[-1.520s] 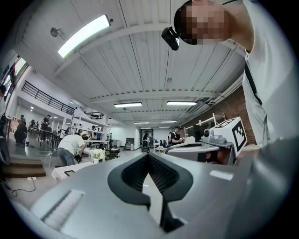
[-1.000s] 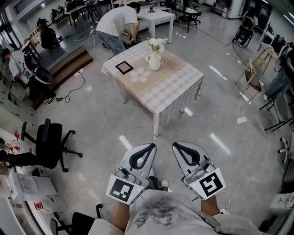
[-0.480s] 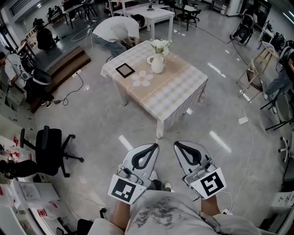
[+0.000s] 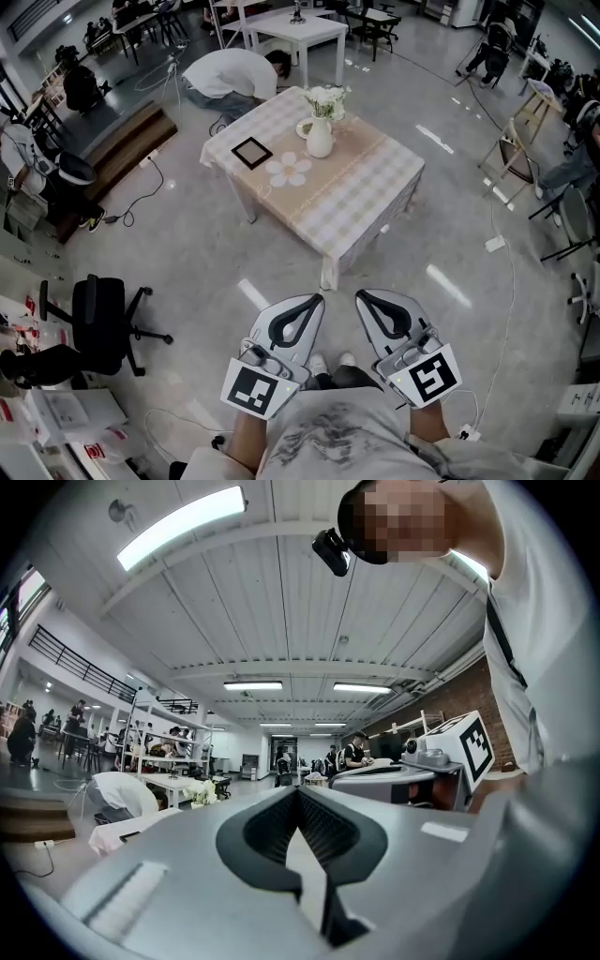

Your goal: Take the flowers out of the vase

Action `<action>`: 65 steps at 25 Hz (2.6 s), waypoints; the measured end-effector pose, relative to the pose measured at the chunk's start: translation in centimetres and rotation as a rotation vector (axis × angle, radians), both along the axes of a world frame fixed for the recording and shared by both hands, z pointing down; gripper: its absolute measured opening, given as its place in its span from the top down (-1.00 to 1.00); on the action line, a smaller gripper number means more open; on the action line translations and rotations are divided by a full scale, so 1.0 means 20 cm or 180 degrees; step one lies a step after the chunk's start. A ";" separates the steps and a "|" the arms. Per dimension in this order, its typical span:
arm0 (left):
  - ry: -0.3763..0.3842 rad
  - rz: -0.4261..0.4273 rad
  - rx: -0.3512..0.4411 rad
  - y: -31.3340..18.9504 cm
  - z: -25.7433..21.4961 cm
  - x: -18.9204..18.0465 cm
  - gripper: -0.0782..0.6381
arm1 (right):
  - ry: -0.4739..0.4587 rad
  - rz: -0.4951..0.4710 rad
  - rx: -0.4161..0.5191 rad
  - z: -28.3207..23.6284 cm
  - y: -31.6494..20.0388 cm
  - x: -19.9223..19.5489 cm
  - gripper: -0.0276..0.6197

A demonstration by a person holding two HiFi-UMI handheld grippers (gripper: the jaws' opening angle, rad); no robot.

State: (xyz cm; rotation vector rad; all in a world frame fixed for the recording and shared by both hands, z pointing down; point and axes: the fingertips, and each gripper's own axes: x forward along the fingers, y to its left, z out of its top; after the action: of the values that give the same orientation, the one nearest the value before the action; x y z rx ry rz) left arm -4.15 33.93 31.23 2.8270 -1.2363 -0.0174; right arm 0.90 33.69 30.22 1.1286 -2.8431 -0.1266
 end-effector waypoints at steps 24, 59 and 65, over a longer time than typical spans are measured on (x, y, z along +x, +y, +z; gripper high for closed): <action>0.0006 -0.0156 -0.0060 -0.54 0.05 0.19 0.76 | 0.0016 -0.0141 -0.0027 0.04 -0.55 0.19 0.87; -0.0055 -0.0307 -0.0055 -1.28 0.06 0.28 0.76 | -0.0014 -0.0396 -0.0050 0.07 -1.30 0.24 0.87; -0.0025 -0.0231 -0.0083 -1.44 0.08 0.22 0.76 | 0.0009 -0.0323 -0.0070 0.08 -1.46 0.18 0.87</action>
State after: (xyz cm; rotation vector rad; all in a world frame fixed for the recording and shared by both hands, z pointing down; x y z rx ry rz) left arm 0.24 5.09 32.82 2.7616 -1.3302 0.0067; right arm 4.42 4.50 31.83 0.9793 -2.8919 -0.1027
